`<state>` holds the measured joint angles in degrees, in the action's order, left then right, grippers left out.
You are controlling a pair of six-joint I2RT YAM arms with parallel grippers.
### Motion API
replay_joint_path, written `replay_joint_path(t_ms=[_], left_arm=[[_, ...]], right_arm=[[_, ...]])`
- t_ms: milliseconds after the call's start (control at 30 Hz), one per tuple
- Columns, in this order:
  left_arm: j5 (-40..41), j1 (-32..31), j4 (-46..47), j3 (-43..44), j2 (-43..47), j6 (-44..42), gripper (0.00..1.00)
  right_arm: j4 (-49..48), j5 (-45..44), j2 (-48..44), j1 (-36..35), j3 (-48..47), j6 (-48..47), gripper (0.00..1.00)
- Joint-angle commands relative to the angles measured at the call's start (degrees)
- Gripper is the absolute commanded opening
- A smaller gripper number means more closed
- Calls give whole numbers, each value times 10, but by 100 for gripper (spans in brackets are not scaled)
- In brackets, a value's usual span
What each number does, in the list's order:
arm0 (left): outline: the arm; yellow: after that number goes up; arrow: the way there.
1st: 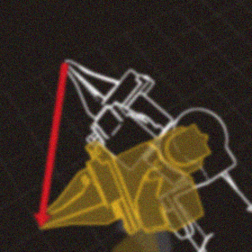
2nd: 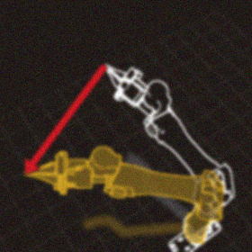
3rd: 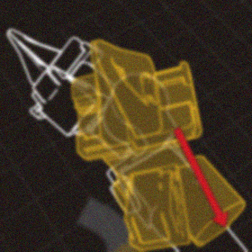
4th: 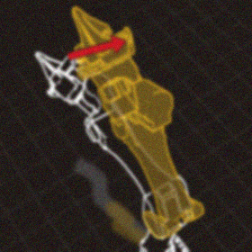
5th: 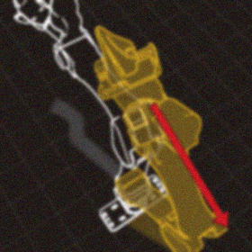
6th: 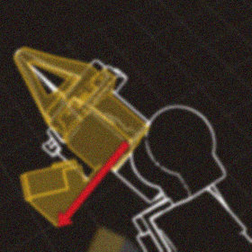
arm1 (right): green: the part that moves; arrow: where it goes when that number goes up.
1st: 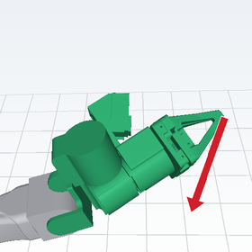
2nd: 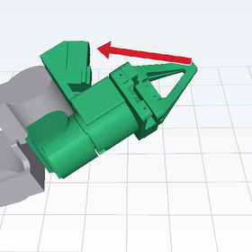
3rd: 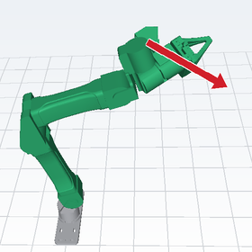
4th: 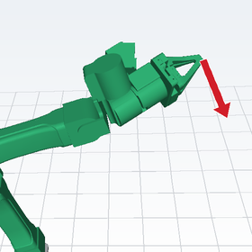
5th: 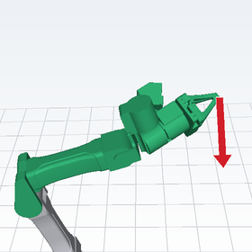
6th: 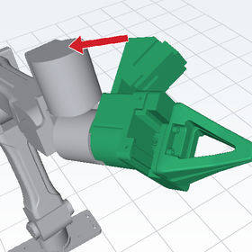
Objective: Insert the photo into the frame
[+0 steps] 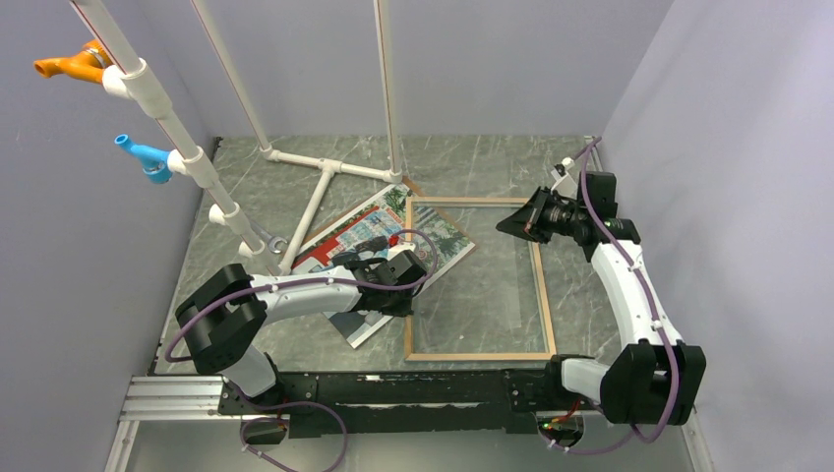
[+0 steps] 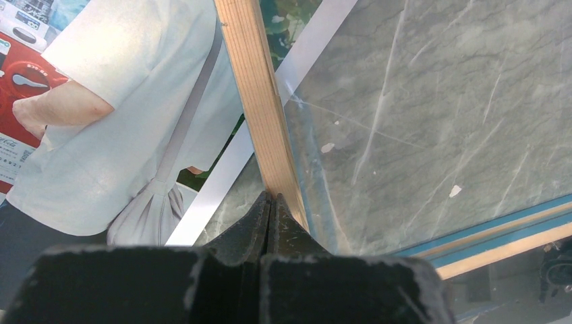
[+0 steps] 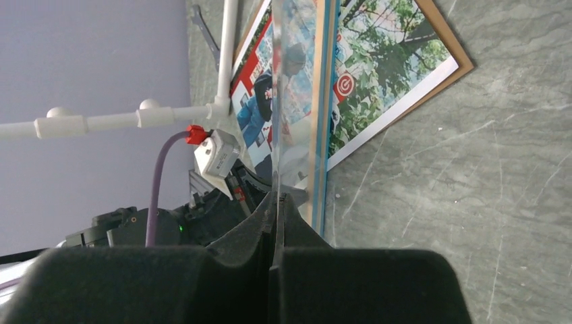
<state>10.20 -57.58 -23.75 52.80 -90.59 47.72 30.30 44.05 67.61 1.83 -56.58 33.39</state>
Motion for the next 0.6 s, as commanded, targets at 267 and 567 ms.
replay_joint_path(t_ms=[267,567], left_arm=[[19,-2,-24,-8,-19,13,0],[9,4,-14,-23,-11,31,0]], right_arm=[[117,-30,10,-7,-43,-68,0],[142,-66,20,-7,-57,-98,0]])
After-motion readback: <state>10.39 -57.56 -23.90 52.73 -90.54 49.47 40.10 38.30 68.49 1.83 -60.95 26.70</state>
